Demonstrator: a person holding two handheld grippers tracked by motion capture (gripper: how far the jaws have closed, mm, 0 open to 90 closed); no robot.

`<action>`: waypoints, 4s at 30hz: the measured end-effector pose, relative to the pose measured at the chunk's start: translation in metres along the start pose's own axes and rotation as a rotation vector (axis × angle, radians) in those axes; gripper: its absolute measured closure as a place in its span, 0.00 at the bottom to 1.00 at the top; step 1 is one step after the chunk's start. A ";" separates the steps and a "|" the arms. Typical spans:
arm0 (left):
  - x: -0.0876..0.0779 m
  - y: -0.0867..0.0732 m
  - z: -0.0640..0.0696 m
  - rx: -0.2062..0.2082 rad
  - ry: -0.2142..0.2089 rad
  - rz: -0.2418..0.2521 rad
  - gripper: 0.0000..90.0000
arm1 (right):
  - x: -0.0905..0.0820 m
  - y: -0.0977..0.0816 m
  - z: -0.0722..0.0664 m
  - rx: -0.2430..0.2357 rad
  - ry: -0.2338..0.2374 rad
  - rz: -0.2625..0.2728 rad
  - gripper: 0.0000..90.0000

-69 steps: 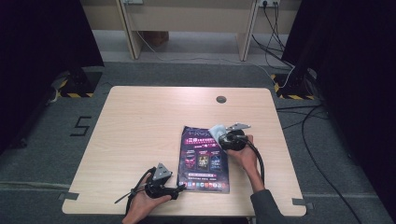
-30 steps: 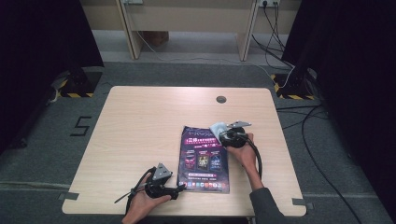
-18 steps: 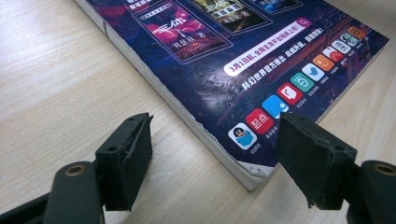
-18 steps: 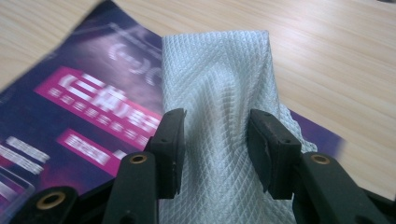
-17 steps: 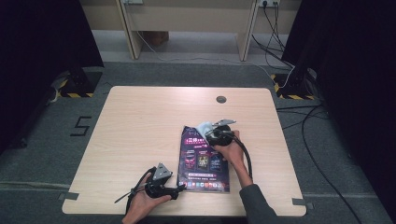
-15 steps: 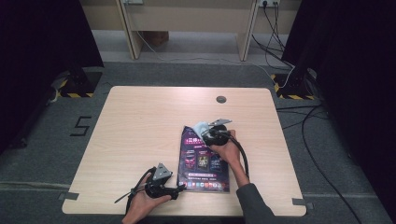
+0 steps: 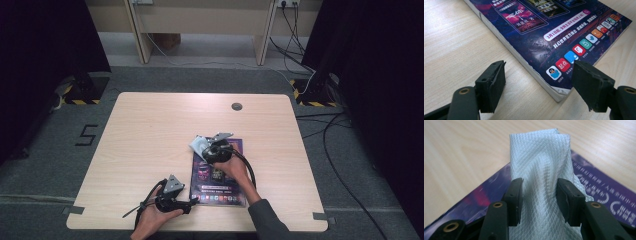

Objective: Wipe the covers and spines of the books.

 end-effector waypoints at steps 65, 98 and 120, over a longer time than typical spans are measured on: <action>-0.001 -0.001 0.000 0.003 -0.006 -0.004 0.30 | -0.091 -0.081 -0.063 -0.029 0.004 -0.032 0.64; -0.001 0.000 0.000 0.007 -0.009 -0.005 0.29 | -0.099 -0.090 -0.007 0.110 -0.026 -0.033 0.85; -0.001 0.000 0.000 0.006 -0.011 -0.005 0.30 | -0.159 -0.102 0.077 0.237 -0.280 0.045 0.86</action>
Point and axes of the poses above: each handheld gripper's, and its own axes: x roughly forward along the jaws, y roughly out of its top, z roughly to its right, the point moved 7 cm from there along x, roughly forward along the jaws, and after that the axes turned 11 degrees about -x, right-handed, at the moved point
